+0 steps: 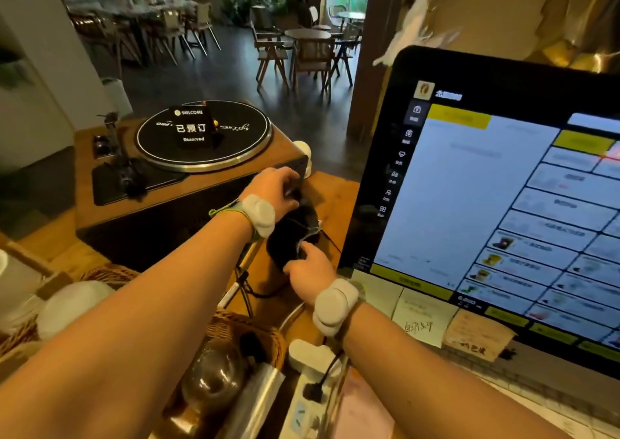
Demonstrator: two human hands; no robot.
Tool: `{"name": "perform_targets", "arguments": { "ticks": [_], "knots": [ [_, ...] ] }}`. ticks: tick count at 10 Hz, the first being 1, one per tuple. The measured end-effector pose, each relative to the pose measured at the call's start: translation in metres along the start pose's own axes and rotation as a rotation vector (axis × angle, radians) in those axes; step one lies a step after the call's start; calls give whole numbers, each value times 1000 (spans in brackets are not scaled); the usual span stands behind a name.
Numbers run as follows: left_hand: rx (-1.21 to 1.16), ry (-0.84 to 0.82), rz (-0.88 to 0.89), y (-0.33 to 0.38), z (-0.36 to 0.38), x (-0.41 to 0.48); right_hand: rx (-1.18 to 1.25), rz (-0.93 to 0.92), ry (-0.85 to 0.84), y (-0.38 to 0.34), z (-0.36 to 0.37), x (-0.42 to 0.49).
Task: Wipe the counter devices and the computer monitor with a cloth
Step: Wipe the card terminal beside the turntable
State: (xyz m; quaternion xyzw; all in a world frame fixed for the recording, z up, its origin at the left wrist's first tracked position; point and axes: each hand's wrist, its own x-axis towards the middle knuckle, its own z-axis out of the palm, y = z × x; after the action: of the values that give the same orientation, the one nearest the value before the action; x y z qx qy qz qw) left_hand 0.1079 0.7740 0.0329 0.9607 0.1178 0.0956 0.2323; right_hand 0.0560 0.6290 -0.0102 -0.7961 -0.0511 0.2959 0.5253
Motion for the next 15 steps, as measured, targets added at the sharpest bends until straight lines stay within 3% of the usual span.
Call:
{"name": "perform_targets", "arguments": {
  "ticks": [1,2,3,4,5,6,7,8,10,11,13,14,15],
  "knots": [
    [62,-32,55,-10,21,-7,-99,20,33,6,9,4],
    [116,-237,126,-21,47,-16,-120,67,113,12,3,8],
    [187,-424,101,-37,71,-19,-56,131,190,19,7,19],
    [310,-484,154,-46,81,-11,22,171,226,30,20,40],
    [376,-481,201,-45,90,0,6,165,236,43,29,58],
    [398,-375,268,-44,105,4,27,151,238,24,22,42],
    [352,-312,400,-52,109,7,9,176,252,26,19,46],
    [305,-252,398,-55,104,14,-4,160,281,30,21,52],
    [486,-303,271,-41,115,40,-44,193,367,28,21,64],
    [452,-411,253,-37,115,57,-15,207,388,27,24,69],
    [130,-601,159,-30,107,72,-74,203,373,19,20,68],
    [159,-585,230,-25,108,70,-74,249,330,7,13,56],
    [204,-553,249,-27,107,69,-280,231,288,8,10,63]
  ]
}}
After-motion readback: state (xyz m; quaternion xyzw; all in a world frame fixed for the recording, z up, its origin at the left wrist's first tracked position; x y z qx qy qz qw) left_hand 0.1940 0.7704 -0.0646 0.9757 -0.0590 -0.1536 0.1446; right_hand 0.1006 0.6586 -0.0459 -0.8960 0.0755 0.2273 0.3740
